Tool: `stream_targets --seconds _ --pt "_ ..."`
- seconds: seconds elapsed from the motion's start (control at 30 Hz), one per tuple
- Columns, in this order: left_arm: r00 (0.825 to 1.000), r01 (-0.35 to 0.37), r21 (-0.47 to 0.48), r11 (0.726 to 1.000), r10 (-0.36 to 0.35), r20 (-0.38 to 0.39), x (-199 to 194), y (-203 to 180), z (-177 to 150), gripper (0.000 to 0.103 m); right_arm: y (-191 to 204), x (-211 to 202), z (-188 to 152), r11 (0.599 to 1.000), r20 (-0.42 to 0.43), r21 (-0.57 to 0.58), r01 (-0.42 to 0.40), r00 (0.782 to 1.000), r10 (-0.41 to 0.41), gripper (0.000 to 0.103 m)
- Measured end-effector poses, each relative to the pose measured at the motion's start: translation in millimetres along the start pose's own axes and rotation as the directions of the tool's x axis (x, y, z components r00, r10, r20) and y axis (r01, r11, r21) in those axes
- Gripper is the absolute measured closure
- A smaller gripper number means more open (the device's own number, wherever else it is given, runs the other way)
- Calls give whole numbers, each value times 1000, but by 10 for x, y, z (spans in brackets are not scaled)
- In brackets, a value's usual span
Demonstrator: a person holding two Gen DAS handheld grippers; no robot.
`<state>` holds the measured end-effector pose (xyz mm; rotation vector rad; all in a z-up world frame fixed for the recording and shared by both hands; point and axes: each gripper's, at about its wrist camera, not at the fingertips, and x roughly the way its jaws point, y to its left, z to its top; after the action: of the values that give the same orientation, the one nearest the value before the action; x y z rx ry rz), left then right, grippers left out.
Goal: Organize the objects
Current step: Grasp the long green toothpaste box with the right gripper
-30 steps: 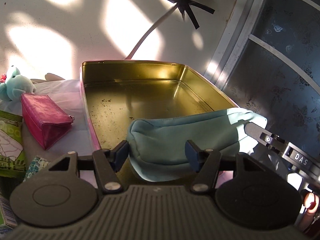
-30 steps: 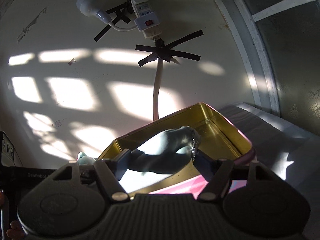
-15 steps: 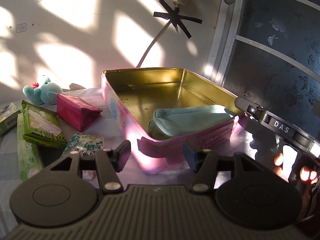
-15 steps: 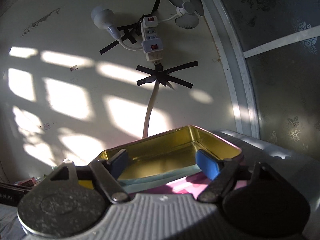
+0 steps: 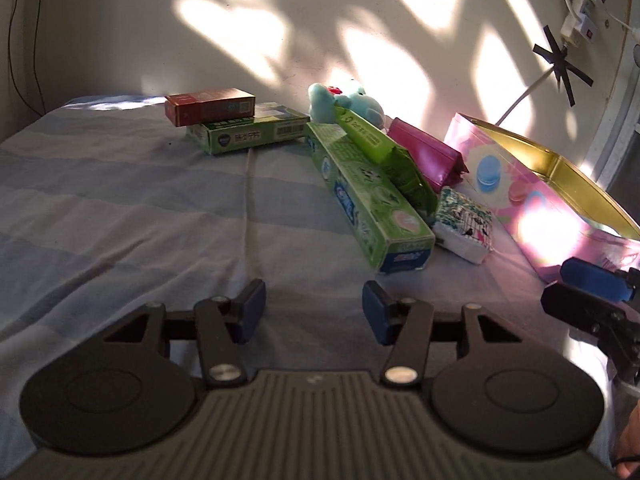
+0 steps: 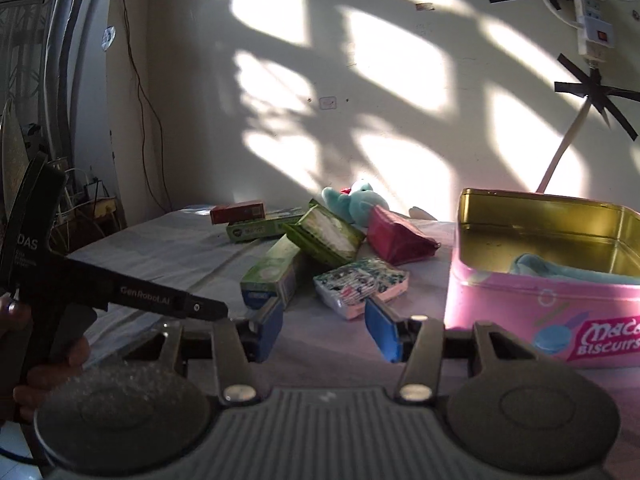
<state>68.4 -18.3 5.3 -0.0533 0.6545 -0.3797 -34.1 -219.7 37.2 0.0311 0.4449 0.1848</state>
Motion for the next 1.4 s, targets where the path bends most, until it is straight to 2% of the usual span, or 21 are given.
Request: stream_targets --seconds 0.1,0.17,0.27,0.37,0.43,0.57,0.67,0.77,0.9,0.93,1.0,1.03,1.1,1.17,1.23,1.33,1.4 --pt "1000 18 -44 999 -17 25 -69 207 -34 48 197 277 112 999 -54 -26 -28 998 27 55" --pt "999 -12 -58 998 13 32 -89 270 -38 48 266 450 171 999 -80 -29 -34 996 31 54" --pt "999 -19 -85 996 23 45 -111 369 -42 48 323 765 253 1000 -122 -18 -4 993 1 52" --pt "998 -18 -115 993 24 53 -111 425 -42 48 316 1051 292 1000 -163 10 16 987 -15 43" --pt "998 -31 -105 994 37 54 -113 386 -56 48 343 1181 297 1000 -164 9 15 986 -14 31" --pt "996 -61 -74 995 65 54 -109 325 -64 47 394 1284 295 999 -180 39 3 984 4 31" --pt "996 -70 -65 995 74 54 -106 313 -62 47 420 1264 262 999 -207 39 -1 978 9 38" --pt "995 -73 -93 993 79 61 -118 349 -64 46 432 1183 281 1000 -187 30 -4 982 9 37" --pt "994 -70 -150 986 82 73 -142 422 -66 47 461 1281 384 999 -181 6 35 983 -33 22" --pt "994 -73 -156 985 86 74 -149 425 -66 46 467 1342 400 999 -190 6 36 981 -34 22" --pt "993 -81 -157 984 93 73 -152 409 -67 46 478 1488 405 999 -212 -18 49 976 -51 27" --pt "993 -85 -151 985 97 72 -150 393 -66 46 466 1550 389 998 -227 -27 59 972 -63 44" --pt "992 -92 -140 986 103 71 -145 369 -65 44 385 1538 344 999 -240 7 50 970 -47 53" --pt "992 -90 -138 986 100 71 -148 361 -63 41 319 1385 295 1000 -247 -8 6 969 -8 55" --pt "994 -78 -142 987 89 69 -139 376 -52 40 255 1138 180 996 -249 -47 -73 967 59 56" --pt "996 -45 -147 988 55 68 -149 388 -44 33 45 545 -94 961 -259 -130 -245 944 206 58" --pt "998 2 -151 988 8 65 -165 398 -41 26 -185 208 -248 953 -273 -127 -276 933 234 60"
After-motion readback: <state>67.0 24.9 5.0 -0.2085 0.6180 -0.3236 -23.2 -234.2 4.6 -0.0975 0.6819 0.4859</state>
